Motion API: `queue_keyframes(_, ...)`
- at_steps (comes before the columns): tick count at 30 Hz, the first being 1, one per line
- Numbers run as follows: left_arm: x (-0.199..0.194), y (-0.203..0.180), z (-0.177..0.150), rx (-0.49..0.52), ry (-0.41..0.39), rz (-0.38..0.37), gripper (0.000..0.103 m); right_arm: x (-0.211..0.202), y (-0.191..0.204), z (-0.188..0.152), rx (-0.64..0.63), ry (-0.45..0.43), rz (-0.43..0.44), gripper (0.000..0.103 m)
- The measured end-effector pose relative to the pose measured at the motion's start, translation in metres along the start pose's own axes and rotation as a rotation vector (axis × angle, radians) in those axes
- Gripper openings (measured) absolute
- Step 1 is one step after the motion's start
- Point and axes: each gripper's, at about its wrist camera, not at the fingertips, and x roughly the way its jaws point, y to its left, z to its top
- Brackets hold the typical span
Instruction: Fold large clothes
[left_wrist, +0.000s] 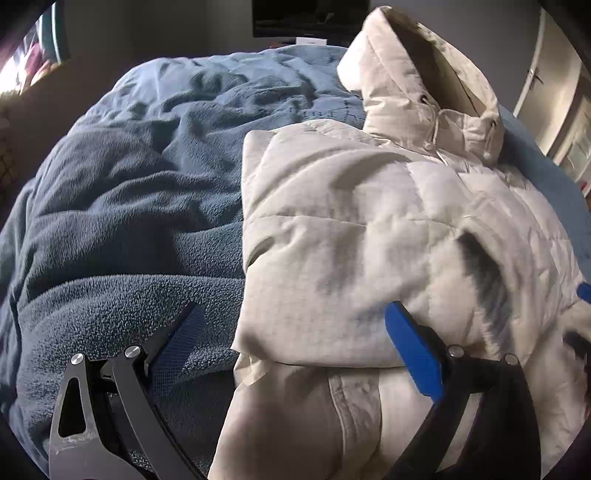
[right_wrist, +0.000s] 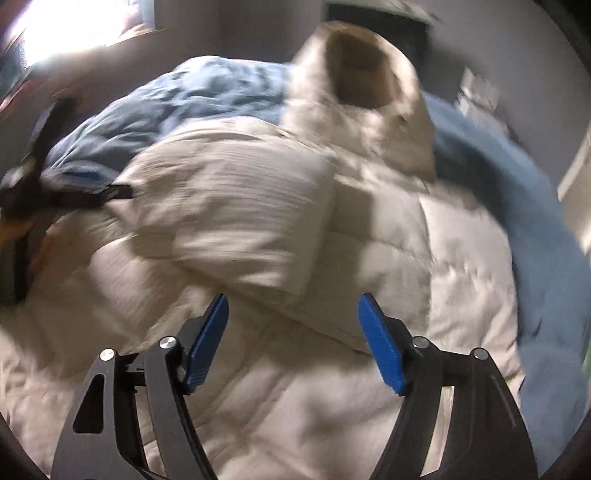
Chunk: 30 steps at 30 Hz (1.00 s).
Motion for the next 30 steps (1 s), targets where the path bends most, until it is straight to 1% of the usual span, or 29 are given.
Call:
queue_keyframes(4,0.001,0.002,0.000,-0.013,0.009,-0.008,0.095,-0.010,0.046,0.014,-0.176,-0.083,0.015,0.075)
queue_keyframes(5,0.001,0.002,0.000,-0.013,0.008,-0.008,0.095,-0.009,0.056,0.016,-0.206,-0.088,0.017,0.076)
queue_keyframes(8,0.001,0.001,0.000,-0.007,0.003,-0.012,0.095,0.004,0.083,0.027,-0.279,-0.070,0.021,0.076)
queue_keyframes(10,0.001,0.000,0.000,-0.002,0.003,-0.010,0.095,0.016,0.099,0.031,-0.322,-0.041,0.033,0.076)
queue_keyframes(14,0.002,-0.001,0.000,0.000,0.003,-0.010,0.095,0.033,0.111,0.032,-0.368,0.007,0.004,0.076)
queue_keyframes(16,0.002,-0.001,0.000,-0.001,0.003,-0.011,0.095,0.037,0.109,0.032,-0.363,-0.003,-0.024,0.075)
queue_keyframes(17,0.002,-0.001,0.000,-0.001,0.003,-0.011,0.095,0.036,0.105,0.033,-0.350,-0.013,-0.030,0.073)
queue_keyframes(18,0.002,-0.001,0.000,-0.001,0.002,-0.011,0.095,0.033,0.099,0.034,-0.326,-0.030,-0.027,0.061)
queue_keyframes(19,0.002,-0.001,0.000,-0.001,0.001,-0.011,0.095,0.029,0.093,0.034,-0.300,-0.032,-0.001,0.056)
queue_keyframes(23,0.000,-0.002,0.000,0.003,-0.010,-0.014,0.095,0.011,0.080,0.034,-0.252,-0.072,-0.005,0.052)
queue_keyframes(24,-0.002,-0.002,-0.001,0.005,-0.013,-0.014,0.095,0.003,0.075,0.033,-0.241,-0.082,-0.004,0.047)
queue_keyframes(26,-0.003,-0.003,-0.001,0.009,-0.018,-0.014,0.095,-0.010,0.064,0.034,-0.218,-0.101,-0.015,0.047)
queue_keyframes(30,-0.004,-0.004,-0.001,0.015,-0.022,-0.010,0.095,-0.038,0.028,0.034,-0.106,-0.136,-0.040,0.047)
